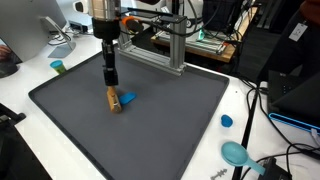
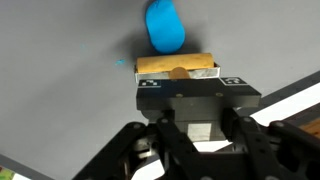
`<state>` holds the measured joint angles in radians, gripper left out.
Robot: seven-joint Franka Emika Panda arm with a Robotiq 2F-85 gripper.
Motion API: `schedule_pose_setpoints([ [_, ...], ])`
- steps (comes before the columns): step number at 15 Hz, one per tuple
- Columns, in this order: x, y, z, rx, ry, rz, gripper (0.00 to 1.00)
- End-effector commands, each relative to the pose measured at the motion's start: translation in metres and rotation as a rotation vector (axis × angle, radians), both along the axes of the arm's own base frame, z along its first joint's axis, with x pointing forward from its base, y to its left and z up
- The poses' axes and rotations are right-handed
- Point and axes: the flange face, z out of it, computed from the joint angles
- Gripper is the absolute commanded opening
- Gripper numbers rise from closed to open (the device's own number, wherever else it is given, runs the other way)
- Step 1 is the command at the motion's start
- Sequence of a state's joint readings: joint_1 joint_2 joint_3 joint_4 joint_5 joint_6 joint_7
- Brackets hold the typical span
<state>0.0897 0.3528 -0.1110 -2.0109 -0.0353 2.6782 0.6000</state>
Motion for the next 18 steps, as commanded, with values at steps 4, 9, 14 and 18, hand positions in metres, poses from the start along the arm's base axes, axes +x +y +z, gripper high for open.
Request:
schedule_pose_setpoints([
  [4, 0.011, -0.009, 0.045, 0.025, -0.059, 0.056, 0.22],
  [9, 0.0, 0.004, 0.143, -0.045, -0.123, 0.361, 0.22],
  [14, -0.02, 0.04, 0.183, -0.079, -0.028, 0.637, 0.22],
  [18, -0.03, 0.061, 0.16, -0.099, 0.114, 0.838, 0.22],
])
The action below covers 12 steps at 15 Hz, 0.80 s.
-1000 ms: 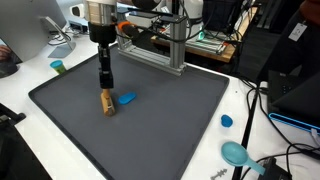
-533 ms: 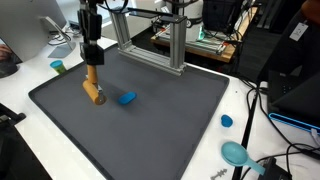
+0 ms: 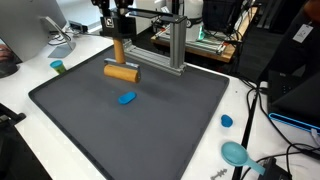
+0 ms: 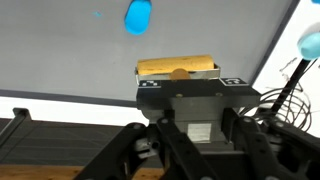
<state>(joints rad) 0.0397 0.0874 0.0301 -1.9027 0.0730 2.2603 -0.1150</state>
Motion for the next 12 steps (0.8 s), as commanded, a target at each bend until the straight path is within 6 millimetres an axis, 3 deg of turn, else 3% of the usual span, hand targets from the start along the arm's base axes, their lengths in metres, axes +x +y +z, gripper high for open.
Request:
schedule_pose_setpoints([
  [1, -0.003, 0.011, -0.016, -0.067, 0.096, 0.166, 0.22],
  [2, 0.003, 0.013, -0.028, -0.128, 0.116, 0.185, 0.22],
  [3, -0.005, 0.01, -0.02, -0.061, 0.089, 0.128, 0.47],
  [6, -0.001, 0.012, -0.039, -0.109, 0.121, 0.16, 0.47],
  [7, 0.0, 0.012, -0.041, -0.112, 0.123, 0.163, 0.22],
  [12, 0.019, -0.006, -0.01, -0.058, 0.062, 0.46, 0.22],
])
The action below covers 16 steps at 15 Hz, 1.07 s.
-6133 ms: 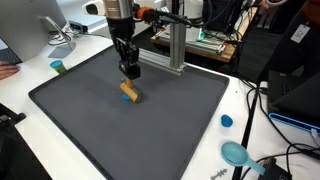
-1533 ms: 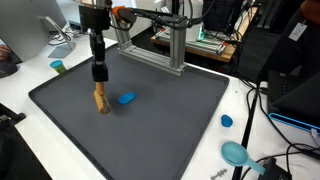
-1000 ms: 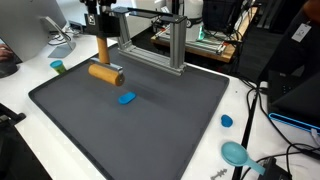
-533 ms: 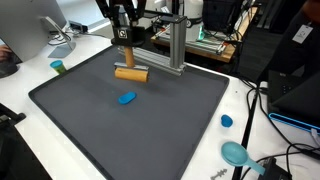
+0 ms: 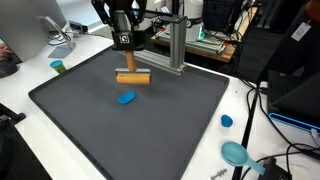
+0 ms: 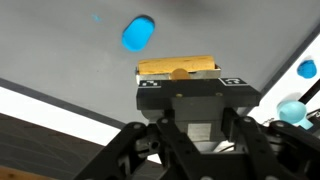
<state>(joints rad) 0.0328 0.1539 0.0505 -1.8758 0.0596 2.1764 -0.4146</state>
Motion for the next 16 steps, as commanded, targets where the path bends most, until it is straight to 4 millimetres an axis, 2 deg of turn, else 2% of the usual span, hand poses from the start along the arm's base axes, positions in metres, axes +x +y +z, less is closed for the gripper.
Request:
schedule_pose_setpoints([
  [1, 0.021, -0.021, 0.027, 0.012, -0.026, 0.202, 0.22],
  [5, 0.035, -0.038, 0.014, -0.048, 0.009, 0.415, 0.22],
  [10, 0.036, -0.066, -0.035, -0.169, 0.072, 0.646, 0.22],
  [11, 0.034, -0.056, -0.031, -0.115, 0.071, 0.567, 0.47],
  [13, 0.036, -0.064, -0.044, -0.142, 0.088, 0.609, 0.47],
  [16, 0.037, -0.065, -0.046, -0.148, 0.089, 0.623, 0.47],
])
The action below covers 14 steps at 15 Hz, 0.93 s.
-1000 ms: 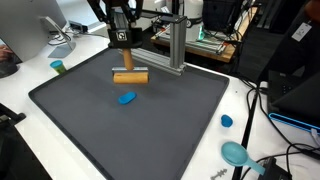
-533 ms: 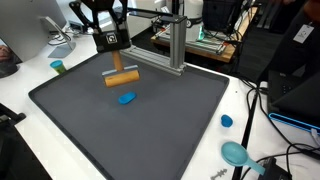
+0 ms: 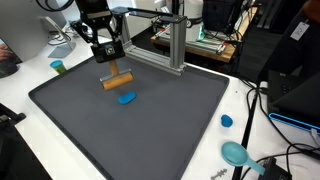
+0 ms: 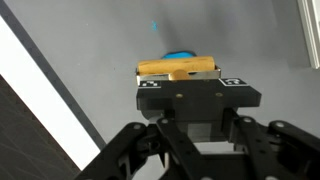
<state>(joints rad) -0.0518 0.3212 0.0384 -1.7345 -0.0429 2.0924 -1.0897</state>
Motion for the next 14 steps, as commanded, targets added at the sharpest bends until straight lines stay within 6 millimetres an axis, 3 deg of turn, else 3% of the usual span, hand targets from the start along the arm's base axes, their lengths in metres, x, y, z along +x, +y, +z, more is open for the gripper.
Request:
schedule_pose_setpoints([
  [1, -0.001, 0.0, 0.002, -0.02, -0.023, 0.019, 0.22],
  [6, -0.016, -0.02, -0.007, 0.103, -0.089, 0.14, 0.22],
  [11, -0.047, -0.043, -0.019, 0.199, -0.038, 0.259, 0.22],
  [12, -0.03, -0.038, -0.03, 0.173, -0.022, 0.239, 0.47],
  [14, -0.037, -0.044, -0.03, 0.177, -0.018, 0.245, 0.47],
])
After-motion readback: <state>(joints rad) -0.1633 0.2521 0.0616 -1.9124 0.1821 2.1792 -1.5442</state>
